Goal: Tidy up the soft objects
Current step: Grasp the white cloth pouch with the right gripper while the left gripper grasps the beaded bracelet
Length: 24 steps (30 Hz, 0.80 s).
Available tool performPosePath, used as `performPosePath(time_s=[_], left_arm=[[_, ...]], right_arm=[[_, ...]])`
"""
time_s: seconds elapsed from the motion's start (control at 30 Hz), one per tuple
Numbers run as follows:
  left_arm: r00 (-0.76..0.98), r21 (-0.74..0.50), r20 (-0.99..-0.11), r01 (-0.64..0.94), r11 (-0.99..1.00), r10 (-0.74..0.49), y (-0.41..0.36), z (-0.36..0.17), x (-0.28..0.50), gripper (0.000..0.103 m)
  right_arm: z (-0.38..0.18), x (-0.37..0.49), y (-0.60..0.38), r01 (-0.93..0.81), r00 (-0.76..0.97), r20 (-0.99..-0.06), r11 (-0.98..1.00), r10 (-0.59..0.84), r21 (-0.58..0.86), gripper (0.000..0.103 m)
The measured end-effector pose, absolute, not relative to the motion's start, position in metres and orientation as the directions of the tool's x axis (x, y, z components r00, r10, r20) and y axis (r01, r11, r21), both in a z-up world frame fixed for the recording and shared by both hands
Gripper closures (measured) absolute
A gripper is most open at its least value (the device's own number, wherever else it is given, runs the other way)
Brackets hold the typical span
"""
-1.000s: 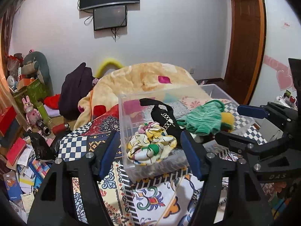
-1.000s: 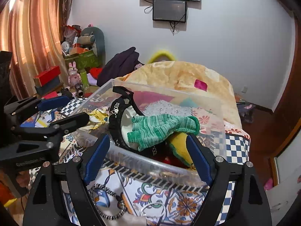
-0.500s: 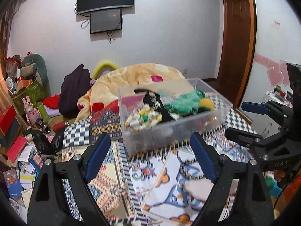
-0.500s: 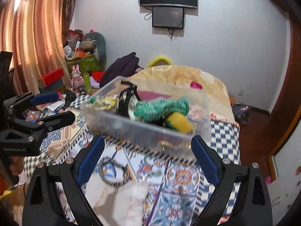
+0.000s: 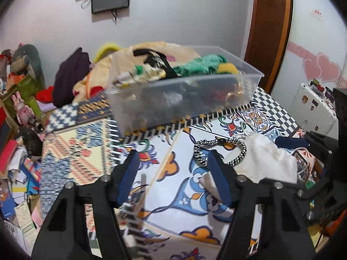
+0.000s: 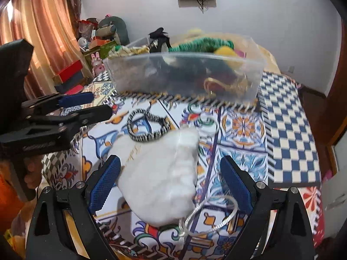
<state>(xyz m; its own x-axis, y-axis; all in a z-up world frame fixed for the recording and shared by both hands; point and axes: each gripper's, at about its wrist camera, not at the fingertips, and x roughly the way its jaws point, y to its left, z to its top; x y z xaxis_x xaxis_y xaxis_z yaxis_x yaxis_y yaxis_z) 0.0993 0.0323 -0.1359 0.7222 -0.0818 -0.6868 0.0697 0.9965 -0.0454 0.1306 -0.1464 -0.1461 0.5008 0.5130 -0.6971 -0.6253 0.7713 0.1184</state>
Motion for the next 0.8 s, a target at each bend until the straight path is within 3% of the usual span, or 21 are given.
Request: performPosePath(time_s=[0.2,0.4,0.57,0.8], left_arm=[[0.686,-0.058,-0.719,0.096,0.994,-0.108,0.018,-0.150,0.121,0.054],[0.667,-0.049,-0.736,0.117,0.992,-0.115,0.009,-0.156,0.132,0.070],[0.677,-0.027,-0.729,0.124,0.992,-0.105,0.006,-0.157,0.131,0.095],[0.718,-0.024,-0.689,0.117,0.993,-0.102,0.009,-0.149,0.117,0.096]], right_arm=[[-0.149,0.129,-0.147,-0.632,0.506,-0.694,0.768,0.512,0.106,0.028],[-0.149,0.125,-0.146,-0.656,0.517,-0.683,0.751,0.516,0.071,0.051],[-0.152,0.123,-0.148,-0.659,0.517,-0.673,0.747,0.529,0.081,0.074],[-0.141,0.118,-0.157,-0.635,0.564,-0.648,0.771,0.512,0.056,0.082]])
